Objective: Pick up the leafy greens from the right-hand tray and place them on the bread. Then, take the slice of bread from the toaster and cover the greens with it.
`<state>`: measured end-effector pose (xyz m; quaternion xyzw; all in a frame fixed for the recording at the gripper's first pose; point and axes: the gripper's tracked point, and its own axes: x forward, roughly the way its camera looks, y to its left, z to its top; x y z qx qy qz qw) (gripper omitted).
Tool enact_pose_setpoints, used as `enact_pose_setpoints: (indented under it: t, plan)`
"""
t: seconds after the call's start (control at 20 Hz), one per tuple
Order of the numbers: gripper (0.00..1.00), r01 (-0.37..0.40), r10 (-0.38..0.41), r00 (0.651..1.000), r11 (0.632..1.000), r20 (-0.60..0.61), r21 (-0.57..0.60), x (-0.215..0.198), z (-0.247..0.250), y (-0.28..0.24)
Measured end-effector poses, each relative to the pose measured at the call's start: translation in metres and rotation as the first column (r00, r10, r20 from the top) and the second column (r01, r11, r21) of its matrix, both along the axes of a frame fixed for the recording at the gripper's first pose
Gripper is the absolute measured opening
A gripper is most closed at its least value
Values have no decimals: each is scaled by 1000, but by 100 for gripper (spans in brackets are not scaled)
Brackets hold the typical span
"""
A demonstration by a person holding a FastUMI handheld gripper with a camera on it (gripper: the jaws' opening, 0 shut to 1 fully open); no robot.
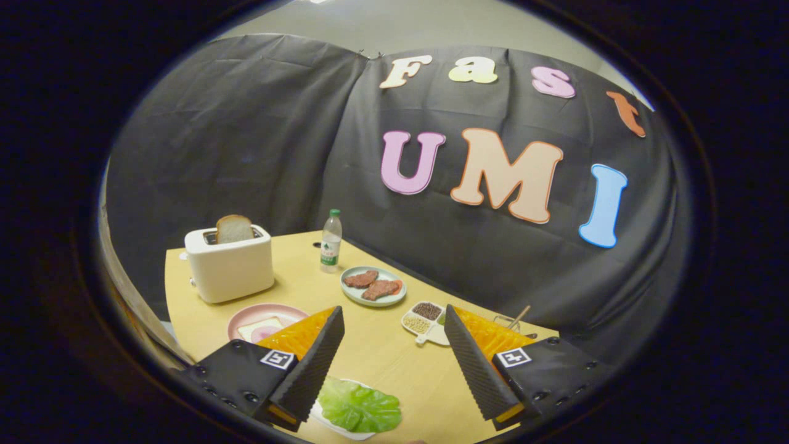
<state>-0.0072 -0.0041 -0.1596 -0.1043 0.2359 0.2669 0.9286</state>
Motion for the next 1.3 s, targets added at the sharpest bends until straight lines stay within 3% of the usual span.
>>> enact_pose_setpoints:
  t: [0.35, 0.7, 1.3]
  plan:
    - [100, -123, 115, 985, 991, -130, -52, -17, -52, 0]
    - [100, -241, 206, 941, 965, -268, -106, -41, -108, -3]
    - [100, -358, 264, 863, 921, -431, -153, -71, -181, -9]
